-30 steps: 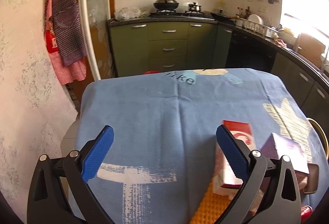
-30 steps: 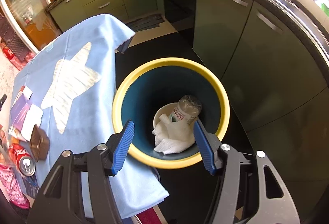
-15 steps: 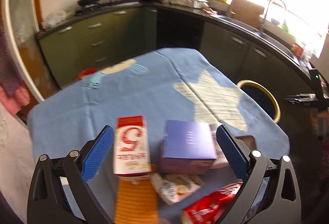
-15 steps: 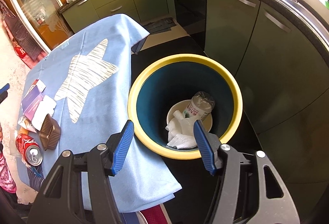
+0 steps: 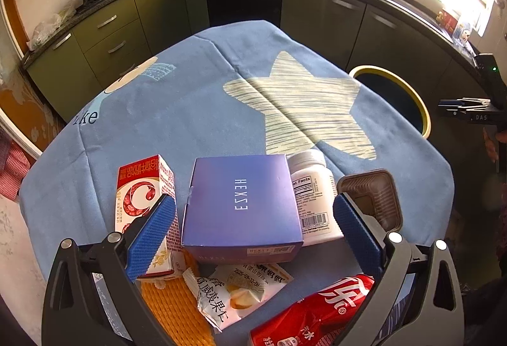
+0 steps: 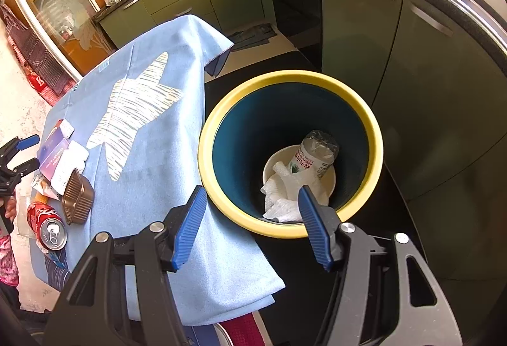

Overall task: Collect trash
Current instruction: 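Grasp the purple HEXZE box with the left gripper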

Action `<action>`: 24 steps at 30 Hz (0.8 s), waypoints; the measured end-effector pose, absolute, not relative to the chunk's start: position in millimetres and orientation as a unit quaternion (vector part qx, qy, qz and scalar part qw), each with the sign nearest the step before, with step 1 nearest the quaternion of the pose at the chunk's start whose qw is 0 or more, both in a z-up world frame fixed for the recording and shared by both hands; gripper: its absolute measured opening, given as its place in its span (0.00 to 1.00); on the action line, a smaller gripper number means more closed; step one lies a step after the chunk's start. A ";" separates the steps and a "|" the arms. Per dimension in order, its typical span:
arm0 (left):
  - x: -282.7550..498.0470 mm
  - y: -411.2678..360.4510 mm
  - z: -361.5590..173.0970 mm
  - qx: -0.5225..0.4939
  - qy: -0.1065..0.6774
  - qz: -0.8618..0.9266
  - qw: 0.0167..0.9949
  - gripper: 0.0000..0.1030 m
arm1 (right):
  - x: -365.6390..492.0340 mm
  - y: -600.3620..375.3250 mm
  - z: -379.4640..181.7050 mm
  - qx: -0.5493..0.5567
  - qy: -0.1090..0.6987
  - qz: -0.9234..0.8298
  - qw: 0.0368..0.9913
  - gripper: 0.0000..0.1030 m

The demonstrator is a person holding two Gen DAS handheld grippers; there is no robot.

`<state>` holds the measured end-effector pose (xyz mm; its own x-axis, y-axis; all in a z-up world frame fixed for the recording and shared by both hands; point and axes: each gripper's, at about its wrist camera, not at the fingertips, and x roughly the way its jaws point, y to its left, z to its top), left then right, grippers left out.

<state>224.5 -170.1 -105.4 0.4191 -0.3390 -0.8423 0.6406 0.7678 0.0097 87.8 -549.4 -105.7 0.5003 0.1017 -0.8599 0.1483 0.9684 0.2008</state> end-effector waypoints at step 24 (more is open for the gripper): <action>252.7 -177.1 -144.0 0.179 0.505 -0.277 0.798 0.75 | 90.5 -549.0 -121.5 0.132 0.508 -0.005 0.851 0.57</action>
<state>252.7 -177.1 -144.0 0.3364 -0.2611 -0.9048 0.6219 0.7831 0.0052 90.5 -549.0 -121.5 0.4846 0.1247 -0.8658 0.1432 0.9651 0.2192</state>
